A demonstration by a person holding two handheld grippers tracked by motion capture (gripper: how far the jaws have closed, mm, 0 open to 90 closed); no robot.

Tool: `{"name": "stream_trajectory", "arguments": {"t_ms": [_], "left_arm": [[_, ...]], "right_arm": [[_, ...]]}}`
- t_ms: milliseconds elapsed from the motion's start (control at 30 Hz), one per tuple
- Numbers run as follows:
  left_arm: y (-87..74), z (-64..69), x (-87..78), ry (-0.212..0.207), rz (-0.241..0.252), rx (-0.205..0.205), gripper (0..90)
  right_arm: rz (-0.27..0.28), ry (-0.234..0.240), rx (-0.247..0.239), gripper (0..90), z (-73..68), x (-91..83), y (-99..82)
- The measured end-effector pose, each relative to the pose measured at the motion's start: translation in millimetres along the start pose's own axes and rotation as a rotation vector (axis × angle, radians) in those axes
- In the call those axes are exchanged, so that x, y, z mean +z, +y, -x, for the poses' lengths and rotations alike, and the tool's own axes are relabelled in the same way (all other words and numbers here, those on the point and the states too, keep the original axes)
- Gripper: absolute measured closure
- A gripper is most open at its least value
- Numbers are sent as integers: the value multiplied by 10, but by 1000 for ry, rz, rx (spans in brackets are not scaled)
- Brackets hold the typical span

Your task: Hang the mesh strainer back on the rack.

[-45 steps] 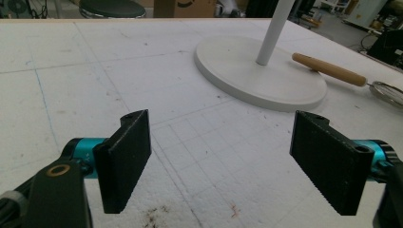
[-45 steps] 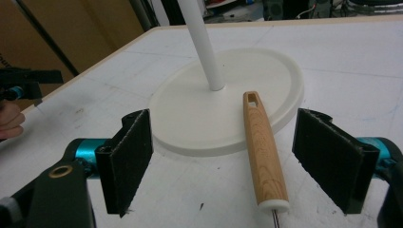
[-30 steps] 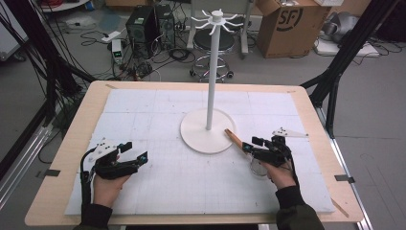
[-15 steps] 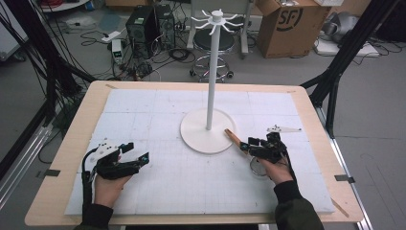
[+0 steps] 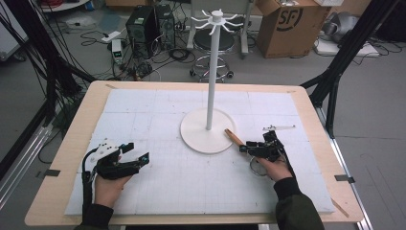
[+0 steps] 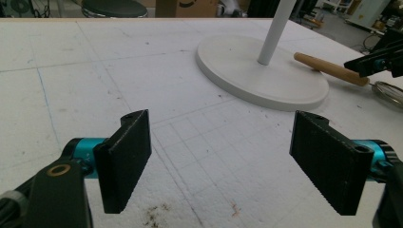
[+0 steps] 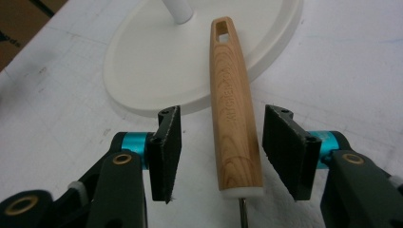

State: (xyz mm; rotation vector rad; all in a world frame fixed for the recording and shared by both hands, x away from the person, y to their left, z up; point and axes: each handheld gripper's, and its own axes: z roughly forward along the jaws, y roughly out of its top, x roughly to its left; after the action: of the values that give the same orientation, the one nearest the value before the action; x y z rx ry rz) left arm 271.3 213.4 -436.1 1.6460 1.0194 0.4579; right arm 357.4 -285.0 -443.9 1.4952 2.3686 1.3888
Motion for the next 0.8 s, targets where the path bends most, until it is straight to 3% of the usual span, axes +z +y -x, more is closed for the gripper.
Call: {"name": "stream_trajectory", "arguments": {"t_ms": [233,400,800], "left_arm": [[-1,0,3,3,-3,0,224],[-3,-2,2,2,-3,1,224],[-4,5,4,4,-1,-1,223]], "right_arm": [[-54,-8,-2,504,-4,15,89],[-96,10,36,519,34,64,90],[-106,11,22,538,16,100,88]]}}
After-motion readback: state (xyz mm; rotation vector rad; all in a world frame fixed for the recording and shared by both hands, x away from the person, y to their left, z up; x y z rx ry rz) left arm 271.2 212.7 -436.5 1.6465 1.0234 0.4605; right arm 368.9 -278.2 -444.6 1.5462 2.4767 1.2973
